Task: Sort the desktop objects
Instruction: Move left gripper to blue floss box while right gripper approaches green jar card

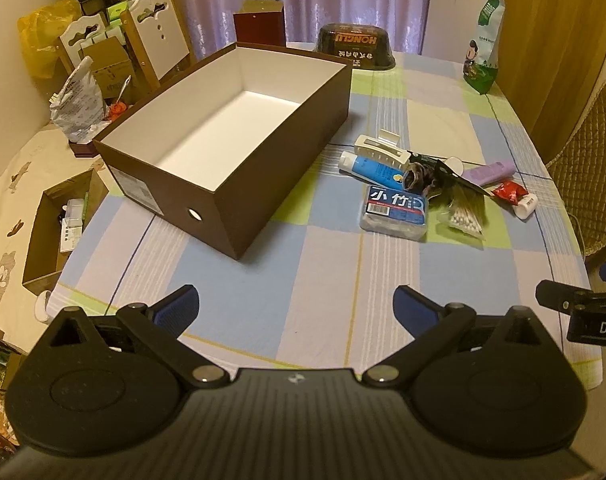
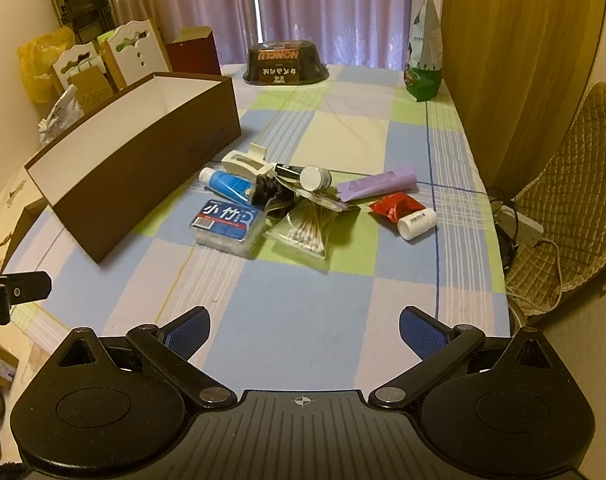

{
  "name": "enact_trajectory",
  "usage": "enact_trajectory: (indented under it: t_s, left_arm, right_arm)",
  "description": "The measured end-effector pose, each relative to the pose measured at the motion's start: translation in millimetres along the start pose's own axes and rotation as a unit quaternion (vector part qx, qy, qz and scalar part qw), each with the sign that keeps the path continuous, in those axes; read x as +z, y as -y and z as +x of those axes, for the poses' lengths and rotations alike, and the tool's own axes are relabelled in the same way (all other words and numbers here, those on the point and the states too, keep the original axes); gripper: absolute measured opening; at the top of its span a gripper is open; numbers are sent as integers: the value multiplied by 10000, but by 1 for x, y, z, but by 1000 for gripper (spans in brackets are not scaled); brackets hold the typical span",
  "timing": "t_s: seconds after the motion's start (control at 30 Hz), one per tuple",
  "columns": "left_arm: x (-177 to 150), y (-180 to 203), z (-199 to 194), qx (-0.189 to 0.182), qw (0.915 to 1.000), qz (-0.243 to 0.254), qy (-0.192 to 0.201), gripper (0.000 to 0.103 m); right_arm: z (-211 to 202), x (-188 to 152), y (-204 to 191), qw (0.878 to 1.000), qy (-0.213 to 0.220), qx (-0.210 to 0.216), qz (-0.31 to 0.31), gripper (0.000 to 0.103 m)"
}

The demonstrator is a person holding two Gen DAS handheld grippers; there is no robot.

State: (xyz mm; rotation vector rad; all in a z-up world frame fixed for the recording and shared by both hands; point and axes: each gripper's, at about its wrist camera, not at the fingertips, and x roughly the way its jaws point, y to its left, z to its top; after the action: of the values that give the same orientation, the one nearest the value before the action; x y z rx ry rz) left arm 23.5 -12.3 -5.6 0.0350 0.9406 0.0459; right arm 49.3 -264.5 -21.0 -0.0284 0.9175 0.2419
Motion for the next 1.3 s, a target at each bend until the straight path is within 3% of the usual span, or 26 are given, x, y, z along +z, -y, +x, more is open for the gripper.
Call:
enact_trajectory:
  t_s: [0.53,0.87,1.3]
  left_arm:
    - [21,23,26,-417,9987,277,70,102]
    - [30,42,58,-437,9971,617,101,99]
    - [39,73,103,-658,9930,976,65,98]
  right_arm:
    - [17,12,38,9995,193,84,235,103]
    - [31,16,69,9986,375,167,335,103]
    - [65,27,109,9982,262,152,509,103]
